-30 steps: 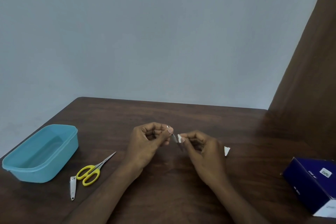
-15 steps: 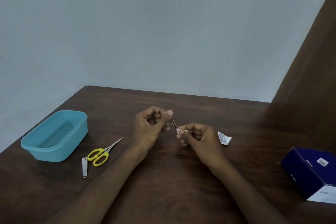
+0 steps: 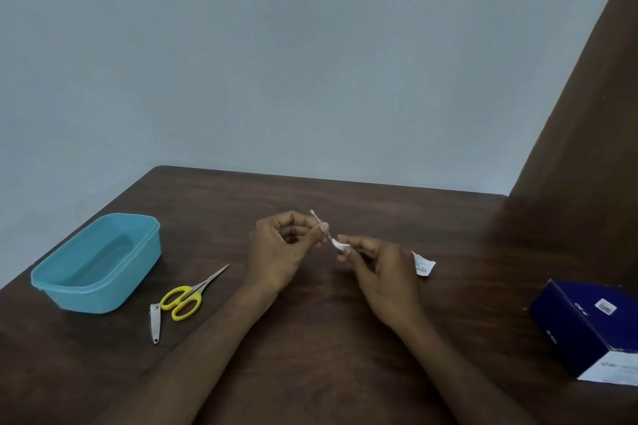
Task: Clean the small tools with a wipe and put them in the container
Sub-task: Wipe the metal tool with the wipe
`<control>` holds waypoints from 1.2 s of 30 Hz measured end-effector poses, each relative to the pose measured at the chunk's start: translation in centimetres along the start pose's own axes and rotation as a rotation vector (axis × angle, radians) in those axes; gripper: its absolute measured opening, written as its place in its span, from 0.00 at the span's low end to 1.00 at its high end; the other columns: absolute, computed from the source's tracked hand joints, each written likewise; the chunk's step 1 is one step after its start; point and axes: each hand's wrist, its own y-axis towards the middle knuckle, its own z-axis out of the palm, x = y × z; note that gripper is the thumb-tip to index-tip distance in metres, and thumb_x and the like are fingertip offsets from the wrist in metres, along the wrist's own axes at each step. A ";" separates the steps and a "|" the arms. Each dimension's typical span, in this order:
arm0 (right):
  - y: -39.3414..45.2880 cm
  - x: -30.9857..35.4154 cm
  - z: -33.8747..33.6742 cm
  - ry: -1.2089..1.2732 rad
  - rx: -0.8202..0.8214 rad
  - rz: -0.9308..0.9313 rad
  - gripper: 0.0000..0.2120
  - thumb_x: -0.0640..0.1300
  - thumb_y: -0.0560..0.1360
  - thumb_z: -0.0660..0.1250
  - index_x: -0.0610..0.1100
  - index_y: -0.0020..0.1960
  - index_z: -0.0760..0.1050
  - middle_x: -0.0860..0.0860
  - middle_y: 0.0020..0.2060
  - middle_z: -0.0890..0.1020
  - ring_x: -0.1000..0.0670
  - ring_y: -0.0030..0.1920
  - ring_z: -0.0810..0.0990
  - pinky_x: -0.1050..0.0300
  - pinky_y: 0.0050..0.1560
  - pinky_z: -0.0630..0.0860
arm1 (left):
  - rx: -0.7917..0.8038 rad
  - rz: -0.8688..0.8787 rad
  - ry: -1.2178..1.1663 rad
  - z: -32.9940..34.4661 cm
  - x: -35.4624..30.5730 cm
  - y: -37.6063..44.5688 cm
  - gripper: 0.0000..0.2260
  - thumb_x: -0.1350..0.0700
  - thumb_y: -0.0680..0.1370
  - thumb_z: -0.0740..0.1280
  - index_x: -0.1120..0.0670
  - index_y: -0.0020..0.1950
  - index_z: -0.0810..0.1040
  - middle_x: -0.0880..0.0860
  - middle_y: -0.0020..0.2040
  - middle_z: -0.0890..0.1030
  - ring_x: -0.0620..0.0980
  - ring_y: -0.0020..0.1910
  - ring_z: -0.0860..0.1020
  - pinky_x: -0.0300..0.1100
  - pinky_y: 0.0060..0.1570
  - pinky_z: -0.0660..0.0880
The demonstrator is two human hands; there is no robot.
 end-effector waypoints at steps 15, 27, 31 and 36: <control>-0.6 1.5 0.7 -0.038 -0.071 -0.041 0.07 0.44 0.80 0.74 0.55 0.51 0.89 0.64 0.38 0.87 0.60 0.40 0.86 0.61 0.41 0.79 | 0.029 0.017 0.051 0.4 -0.5 -0.7 0.07 0.56 0.75 0.82 0.57 0.45 0.87 0.54 0.38 0.89 0.53 0.41 0.89 0.58 0.52 0.87; -0.1 1.0 1.3 0.389 -0.029 0.200 0.07 0.43 0.82 0.71 0.50 0.50 0.88 0.55 0.44 0.90 0.59 0.48 0.86 0.58 0.52 0.78 | 0.025 0.307 0.325 0.5 -0.7 -1.4 0.11 0.52 0.75 0.82 0.48 0.57 0.89 0.42 0.46 0.89 0.39 0.44 0.87 0.37 0.43 0.85; 0.0 1.6 1.1 0.560 -0.090 0.272 0.08 0.42 0.82 0.71 0.47 0.48 0.88 0.51 0.42 0.89 0.61 0.43 0.83 0.70 0.43 0.75 | 0.061 0.403 0.379 0.6 -0.7 -1.4 0.11 0.56 0.75 0.82 0.48 0.57 0.90 0.42 0.49 0.87 0.42 0.43 0.86 0.34 0.39 0.83; 0.0 1.8 0.9 0.667 -0.105 0.302 0.08 0.39 0.82 0.69 0.45 0.48 0.87 0.58 0.39 0.88 0.66 0.40 0.83 0.72 0.41 0.74 | 0.063 0.483 0.466 0.8 -0.2 -1.2 0.12 0.57 0.76 0.81 0.48 0.59 0.90 0.44 0.50 0.85 0.41 0.43 0.85 0.33 0.41 0.82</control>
